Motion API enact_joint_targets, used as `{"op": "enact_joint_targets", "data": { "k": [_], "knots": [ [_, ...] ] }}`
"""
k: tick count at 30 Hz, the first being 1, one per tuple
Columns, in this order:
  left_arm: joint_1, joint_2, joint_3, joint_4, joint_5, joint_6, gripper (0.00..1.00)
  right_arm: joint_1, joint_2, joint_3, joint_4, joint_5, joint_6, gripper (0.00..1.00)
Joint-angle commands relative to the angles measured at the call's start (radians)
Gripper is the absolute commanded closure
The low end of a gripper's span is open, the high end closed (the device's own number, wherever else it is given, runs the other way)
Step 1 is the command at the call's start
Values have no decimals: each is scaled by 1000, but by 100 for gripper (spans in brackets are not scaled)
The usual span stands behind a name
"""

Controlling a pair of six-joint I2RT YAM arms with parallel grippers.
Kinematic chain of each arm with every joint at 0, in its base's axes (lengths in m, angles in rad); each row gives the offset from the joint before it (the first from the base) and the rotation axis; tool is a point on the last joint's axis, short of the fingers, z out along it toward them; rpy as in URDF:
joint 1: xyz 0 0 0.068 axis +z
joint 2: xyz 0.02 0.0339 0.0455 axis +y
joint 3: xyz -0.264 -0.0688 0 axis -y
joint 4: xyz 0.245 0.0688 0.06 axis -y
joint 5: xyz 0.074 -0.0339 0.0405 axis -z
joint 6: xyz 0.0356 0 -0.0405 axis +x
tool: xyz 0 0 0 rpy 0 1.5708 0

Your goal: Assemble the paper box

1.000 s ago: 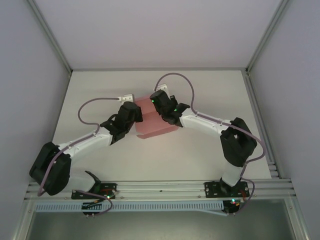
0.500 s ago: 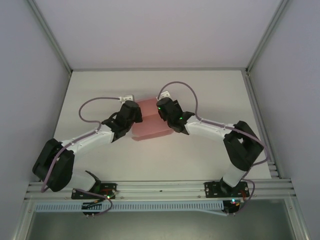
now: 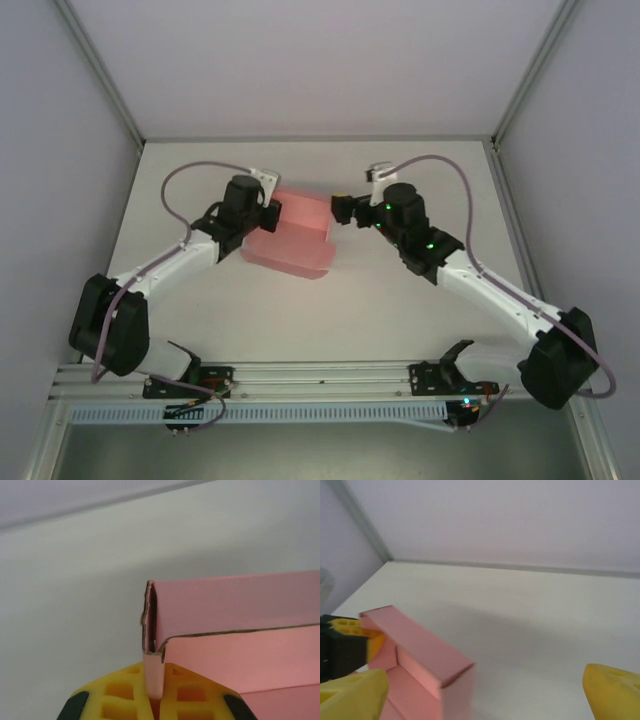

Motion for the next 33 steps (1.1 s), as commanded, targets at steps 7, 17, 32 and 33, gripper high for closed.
{"op": "enact_joint_targets", "data": {
  "k": [7,17,32,33],
  "knots": [
    [-79,230,400,-653,183,765,100,-144,-170,-103,-364,41,130,0],
    [-304,598,664,-832,-236,983,100,-203,-319,-209,-448,20,163,0],
    [-349,561,727,-724,-173,958,40,-217,-337,-213,-441,-11,134,0],
    [-346,529,720,-696,-149,943,37,-217,-338,-212,-423,-34,117,0]
  ]
}}
